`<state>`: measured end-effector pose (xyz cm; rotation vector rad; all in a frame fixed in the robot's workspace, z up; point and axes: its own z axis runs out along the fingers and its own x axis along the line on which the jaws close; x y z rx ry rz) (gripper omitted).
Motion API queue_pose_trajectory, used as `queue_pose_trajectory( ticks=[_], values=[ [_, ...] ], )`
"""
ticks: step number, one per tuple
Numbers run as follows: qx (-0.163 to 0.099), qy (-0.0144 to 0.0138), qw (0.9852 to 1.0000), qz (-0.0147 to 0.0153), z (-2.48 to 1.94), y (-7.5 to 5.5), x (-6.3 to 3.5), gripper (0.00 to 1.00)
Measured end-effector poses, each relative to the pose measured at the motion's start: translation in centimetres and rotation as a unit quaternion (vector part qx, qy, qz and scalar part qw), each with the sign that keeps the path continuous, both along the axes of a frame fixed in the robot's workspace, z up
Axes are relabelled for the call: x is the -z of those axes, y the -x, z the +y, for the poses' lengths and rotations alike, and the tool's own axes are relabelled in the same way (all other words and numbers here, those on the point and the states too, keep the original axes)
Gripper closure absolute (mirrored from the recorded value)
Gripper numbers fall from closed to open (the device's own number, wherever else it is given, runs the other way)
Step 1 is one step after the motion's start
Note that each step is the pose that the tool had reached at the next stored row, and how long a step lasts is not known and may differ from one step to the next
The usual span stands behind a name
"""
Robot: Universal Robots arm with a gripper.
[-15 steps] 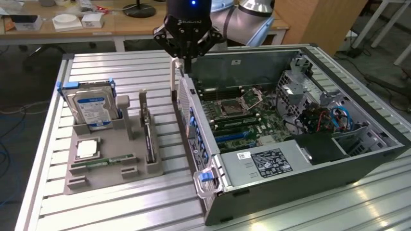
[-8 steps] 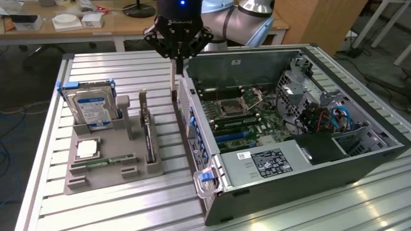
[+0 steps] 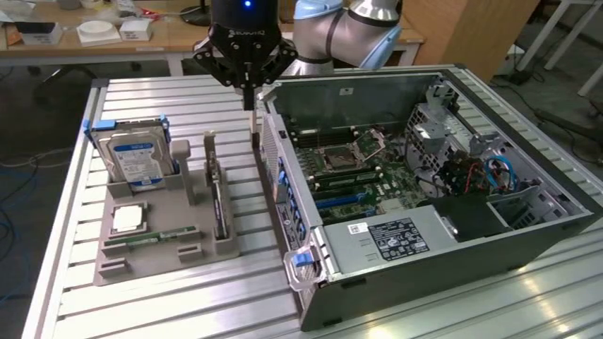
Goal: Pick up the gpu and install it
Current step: 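Reach for the gpu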
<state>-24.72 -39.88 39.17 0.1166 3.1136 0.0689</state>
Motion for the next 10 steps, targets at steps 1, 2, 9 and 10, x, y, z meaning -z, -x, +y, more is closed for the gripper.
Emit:
queue_pose_trajectory(
  ticks=[1, 2, 9, 10],
  values=[
    [0.0, 0.0, 1.0, 0.0, 0.0, 0.2, 0.0, 0.9],
    [0.0, 0.0, 1.0, 0.0, 0.0, 0.5, 0.0, 0.9],
    [0.0, 0.0, 1.0, 0.0, 0.0, 2.3, 0.02, 0.9],
    [0.0, 0.0, 1.0, 0.0, 0.0, 2.5, 0.03, 0.9]
  ],
)
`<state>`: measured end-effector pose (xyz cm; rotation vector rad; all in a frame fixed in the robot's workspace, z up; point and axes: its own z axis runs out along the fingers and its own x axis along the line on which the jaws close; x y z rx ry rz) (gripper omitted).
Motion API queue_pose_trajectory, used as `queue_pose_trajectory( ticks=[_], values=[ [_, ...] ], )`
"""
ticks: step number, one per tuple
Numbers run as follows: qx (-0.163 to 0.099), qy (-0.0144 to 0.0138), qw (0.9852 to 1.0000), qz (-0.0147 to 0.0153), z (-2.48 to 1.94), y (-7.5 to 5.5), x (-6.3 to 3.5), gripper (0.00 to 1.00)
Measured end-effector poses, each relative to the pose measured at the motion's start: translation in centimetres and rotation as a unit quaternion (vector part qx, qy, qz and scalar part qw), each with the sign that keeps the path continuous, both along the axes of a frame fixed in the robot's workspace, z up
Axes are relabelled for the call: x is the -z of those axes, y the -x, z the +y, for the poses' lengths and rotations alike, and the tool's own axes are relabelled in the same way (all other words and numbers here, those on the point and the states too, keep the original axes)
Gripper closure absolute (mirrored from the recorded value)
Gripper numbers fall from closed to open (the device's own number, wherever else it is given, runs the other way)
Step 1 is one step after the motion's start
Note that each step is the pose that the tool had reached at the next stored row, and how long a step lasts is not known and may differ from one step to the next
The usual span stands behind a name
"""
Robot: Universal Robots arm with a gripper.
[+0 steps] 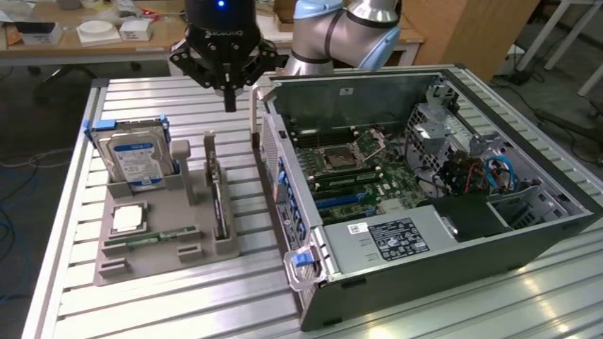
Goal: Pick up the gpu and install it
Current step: 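Reach for the gpu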
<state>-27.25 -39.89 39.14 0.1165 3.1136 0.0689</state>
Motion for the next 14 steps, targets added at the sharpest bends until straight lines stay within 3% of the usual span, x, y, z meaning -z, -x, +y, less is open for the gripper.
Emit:
queue_pose_trajectory(
  ticks=[14],
  values=[
    [0.0, 0.0, 1.0, 0.0, 0.0, 3.1, 0.04, 0.9]
  ],
)
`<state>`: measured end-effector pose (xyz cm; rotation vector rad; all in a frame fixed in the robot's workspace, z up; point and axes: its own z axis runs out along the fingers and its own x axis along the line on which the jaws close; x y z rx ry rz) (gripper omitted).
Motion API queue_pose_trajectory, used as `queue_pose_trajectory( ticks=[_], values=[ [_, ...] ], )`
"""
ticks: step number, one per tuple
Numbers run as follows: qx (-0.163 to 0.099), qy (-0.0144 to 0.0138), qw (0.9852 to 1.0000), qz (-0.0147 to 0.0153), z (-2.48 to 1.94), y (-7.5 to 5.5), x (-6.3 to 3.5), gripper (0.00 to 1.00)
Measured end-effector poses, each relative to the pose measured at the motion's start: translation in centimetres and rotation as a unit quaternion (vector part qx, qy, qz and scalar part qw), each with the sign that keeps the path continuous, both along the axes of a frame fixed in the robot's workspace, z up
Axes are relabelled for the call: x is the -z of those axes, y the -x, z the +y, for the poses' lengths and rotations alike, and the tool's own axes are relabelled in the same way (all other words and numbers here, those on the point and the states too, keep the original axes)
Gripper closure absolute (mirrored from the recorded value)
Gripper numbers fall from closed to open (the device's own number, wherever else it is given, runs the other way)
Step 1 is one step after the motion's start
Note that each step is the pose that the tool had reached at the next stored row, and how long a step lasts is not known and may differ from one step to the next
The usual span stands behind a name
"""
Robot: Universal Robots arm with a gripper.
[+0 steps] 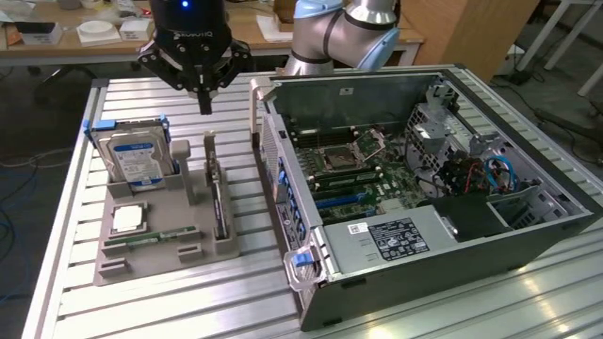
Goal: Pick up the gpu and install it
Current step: 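Reach for the gpu, then pick up the gpu and move the gpu toward the slot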
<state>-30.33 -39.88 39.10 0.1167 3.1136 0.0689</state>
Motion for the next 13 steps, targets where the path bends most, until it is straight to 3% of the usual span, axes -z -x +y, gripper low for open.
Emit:
queue_pose_trajectory(
  ticks=[13],
  values=[
    [0.0, 0.0, 1.0, 0.0, 0.0, 0.0, 0.0, 0.9]
  ],
)
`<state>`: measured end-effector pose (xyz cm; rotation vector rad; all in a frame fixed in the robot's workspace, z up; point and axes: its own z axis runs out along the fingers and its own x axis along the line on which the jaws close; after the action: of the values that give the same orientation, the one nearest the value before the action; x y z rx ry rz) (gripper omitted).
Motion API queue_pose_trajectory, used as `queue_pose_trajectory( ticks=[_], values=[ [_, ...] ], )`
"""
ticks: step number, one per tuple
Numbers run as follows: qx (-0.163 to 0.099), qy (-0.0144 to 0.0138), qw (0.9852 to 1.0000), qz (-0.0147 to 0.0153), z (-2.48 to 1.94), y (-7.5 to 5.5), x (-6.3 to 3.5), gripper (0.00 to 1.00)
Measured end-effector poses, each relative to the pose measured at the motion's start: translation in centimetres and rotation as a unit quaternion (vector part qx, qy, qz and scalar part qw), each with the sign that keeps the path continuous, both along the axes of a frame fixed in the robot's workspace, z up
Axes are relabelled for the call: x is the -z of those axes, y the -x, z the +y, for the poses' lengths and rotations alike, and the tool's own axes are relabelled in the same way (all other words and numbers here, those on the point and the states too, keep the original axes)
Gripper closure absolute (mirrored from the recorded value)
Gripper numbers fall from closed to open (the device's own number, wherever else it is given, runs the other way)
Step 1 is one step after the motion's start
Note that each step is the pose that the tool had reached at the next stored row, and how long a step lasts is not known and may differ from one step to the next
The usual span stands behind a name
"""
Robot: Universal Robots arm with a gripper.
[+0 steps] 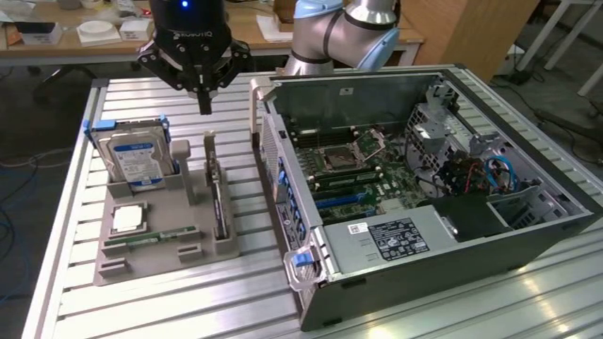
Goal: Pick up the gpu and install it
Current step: 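Pick up the gpu and move the gpu toward the slot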
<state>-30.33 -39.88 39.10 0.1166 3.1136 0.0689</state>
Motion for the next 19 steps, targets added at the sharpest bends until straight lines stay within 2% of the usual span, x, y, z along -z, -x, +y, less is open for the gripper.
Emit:
queue_pose_trajectory(
  ticks=[3, 4, 5, 7, 10, 12, 13, 14, 19],
  values=[
    [0.0, 0.0, 1.0, 0.0, 0.0, 0.0, 0.0, 0.89],
    [0.0, 0.0, 1.0, 0.0, 0.0, 0.0, 0.0, 0.84],
    [0.0, 0.0, 1.0, 0.0, 0.0, 0.0, 0.0, 0.84],
    [0.0, 0.0, 1.0, 0.0, 0.0, 0.0, 0.0, 0.71],
    [0.0, 0.0, 1.0, 0.0, 0.0, 0.0, 0.0, 0.65],
    [0.0, 0.0, 1.0, 0.0, 0.0, 0.0, 0.0, 0.53],
    [0.0, 0.0, 1.0, 0.0, 0.0, 0.0, 0.0, 0.53],
    [-0.002, 0.0001, 1.0, -0.0001, 0.0, 0.02, 0.0, 0.47],
    [-0.02, 0.0006, 0.9998, 0.0001, -0.01, 0.17, 0.05, 0.47]
  ],
)
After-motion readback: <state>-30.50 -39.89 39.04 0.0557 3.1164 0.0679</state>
